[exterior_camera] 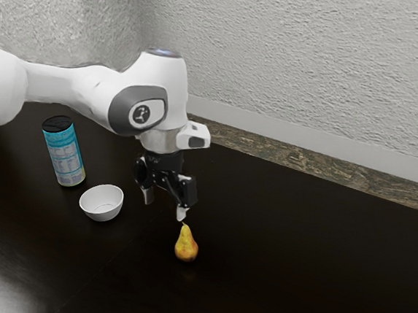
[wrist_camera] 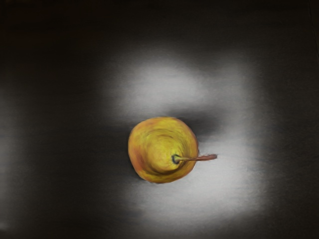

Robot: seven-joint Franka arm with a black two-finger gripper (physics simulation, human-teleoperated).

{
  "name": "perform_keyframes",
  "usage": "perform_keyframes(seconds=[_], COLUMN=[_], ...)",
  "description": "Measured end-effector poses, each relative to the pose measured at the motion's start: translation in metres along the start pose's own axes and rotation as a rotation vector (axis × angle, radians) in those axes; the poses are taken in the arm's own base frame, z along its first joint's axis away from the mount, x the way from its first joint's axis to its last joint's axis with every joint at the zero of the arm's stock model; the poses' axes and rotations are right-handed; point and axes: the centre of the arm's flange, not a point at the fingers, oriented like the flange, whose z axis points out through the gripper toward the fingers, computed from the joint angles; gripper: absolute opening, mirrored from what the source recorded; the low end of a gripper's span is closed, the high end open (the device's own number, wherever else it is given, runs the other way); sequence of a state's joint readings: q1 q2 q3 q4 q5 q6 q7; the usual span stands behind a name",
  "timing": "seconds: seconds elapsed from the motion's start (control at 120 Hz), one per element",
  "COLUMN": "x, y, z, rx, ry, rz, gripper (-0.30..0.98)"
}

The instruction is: Place the pear in the bowl.

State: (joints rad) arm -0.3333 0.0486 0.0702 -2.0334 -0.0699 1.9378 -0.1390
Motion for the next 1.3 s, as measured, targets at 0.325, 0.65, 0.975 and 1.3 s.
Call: perform_keyframes(seconds=[0.325,0.65,0.975,1.3], x=[0.020,0.024,0.030,0.031], y=[-0.044,-0.030,-0.021,-0.022], z=[0.058,0.100,0.111,0.126], rx=[-0.062,-0.069,-0.085,-0.098], ry=[0.056,0.117,0.184,0.189], rz=[-0.124,-0.065,-0.012,-0.005], gripper=[0.69,0.69,0.69,0.69])
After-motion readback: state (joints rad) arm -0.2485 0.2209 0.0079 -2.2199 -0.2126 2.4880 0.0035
